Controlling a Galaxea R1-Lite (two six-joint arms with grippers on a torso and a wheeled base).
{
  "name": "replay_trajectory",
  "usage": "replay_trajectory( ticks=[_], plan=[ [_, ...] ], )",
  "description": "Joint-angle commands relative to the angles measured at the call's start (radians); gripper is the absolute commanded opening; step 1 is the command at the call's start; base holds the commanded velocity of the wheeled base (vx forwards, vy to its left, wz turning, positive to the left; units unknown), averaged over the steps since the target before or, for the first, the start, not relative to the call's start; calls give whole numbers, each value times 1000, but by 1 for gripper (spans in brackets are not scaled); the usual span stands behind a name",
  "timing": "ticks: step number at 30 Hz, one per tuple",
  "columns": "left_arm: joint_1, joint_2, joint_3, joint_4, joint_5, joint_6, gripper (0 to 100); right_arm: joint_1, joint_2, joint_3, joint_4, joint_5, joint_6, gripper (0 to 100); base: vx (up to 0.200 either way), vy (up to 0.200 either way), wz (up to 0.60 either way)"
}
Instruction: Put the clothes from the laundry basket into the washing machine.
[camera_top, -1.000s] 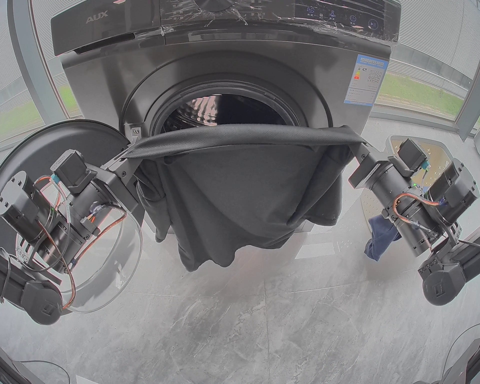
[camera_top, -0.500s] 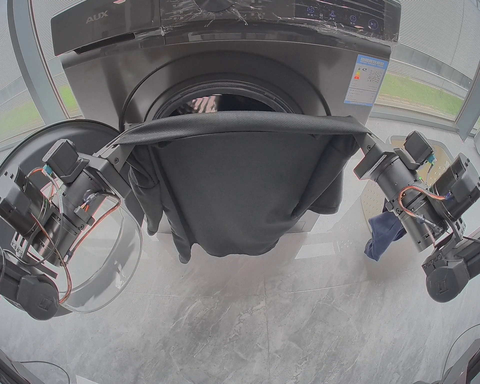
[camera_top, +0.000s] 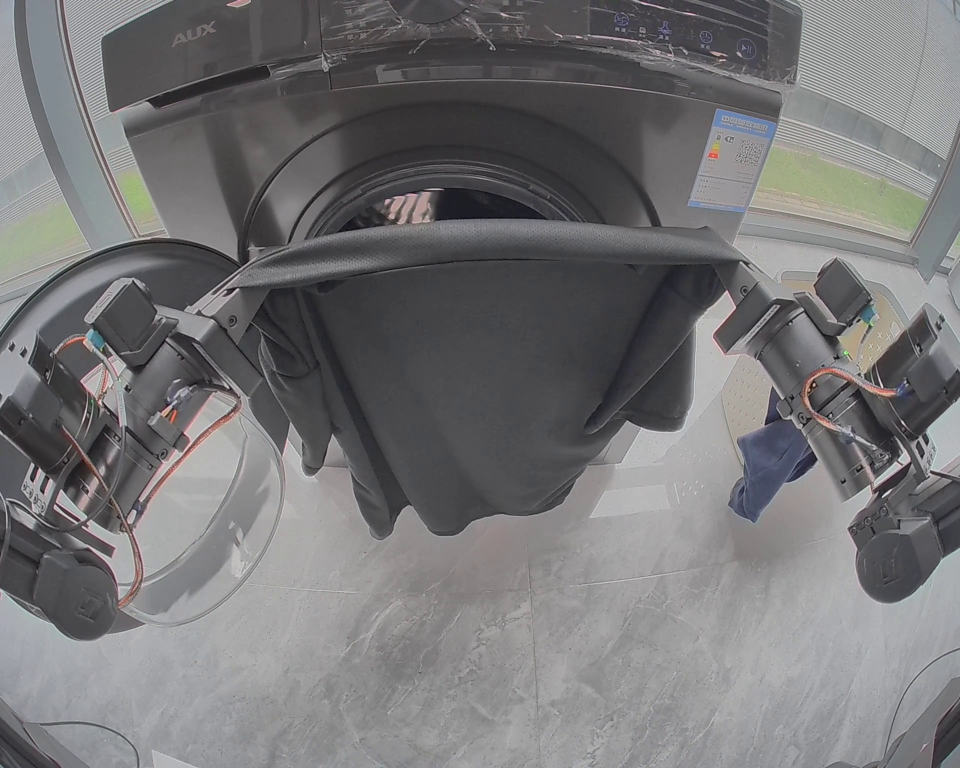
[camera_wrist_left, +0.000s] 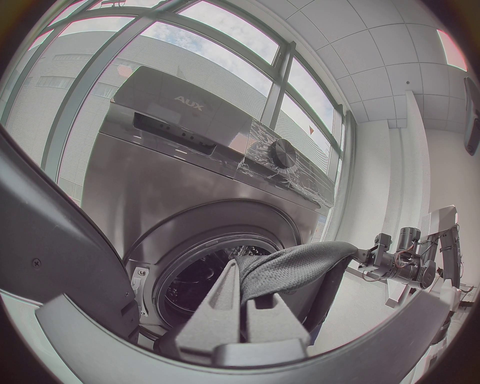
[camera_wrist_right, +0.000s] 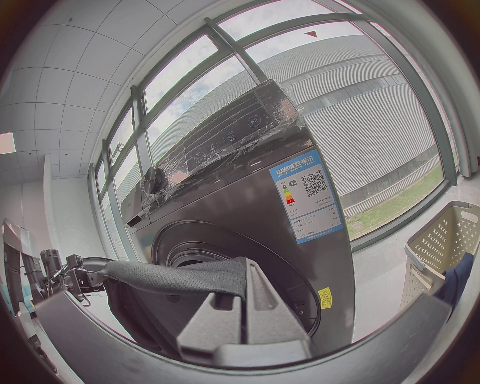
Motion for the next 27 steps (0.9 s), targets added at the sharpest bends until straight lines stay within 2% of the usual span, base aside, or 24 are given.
replay_trajectory(
  ticks=[1, 7, 11, 15, 19, 26, 27],
  plan=[
    [-1, 2, 3, 0, 0, 0, 0, 0, 0, 0, -1, 0, 0, 0, 0, 0, 0],
    [-27, 12, 11, 0, -1, 1, 0, 2, 4, 2, 1, 0, 3, 0, 0, 0, 0],
    [-132, 40, -2, 0, -1, 4, 0, 17, 41, 25, 1, -12, 6, 0, 0, 0, 0],
    [-196, 84, -43, 0, -1, 3, 0, 23, 145, 29, 1, -32, 28, 0, 0, 0, 0],
    [-233, 152, -114, -2, 2, 4, 0, 81, 286, -6, -1, -31, 34, 0, 0, 0, 0],
    [-238, 150, -111, -2, 0, 0, 0, 169, 415, -12, 1, -28, 31, 0, 0, 0, 0],
    [-238, 150, -111, -2, 0, 0, 0, 169, 415, -12, 1, -28, 31, 100, 0, 0, 0]
  ],
)
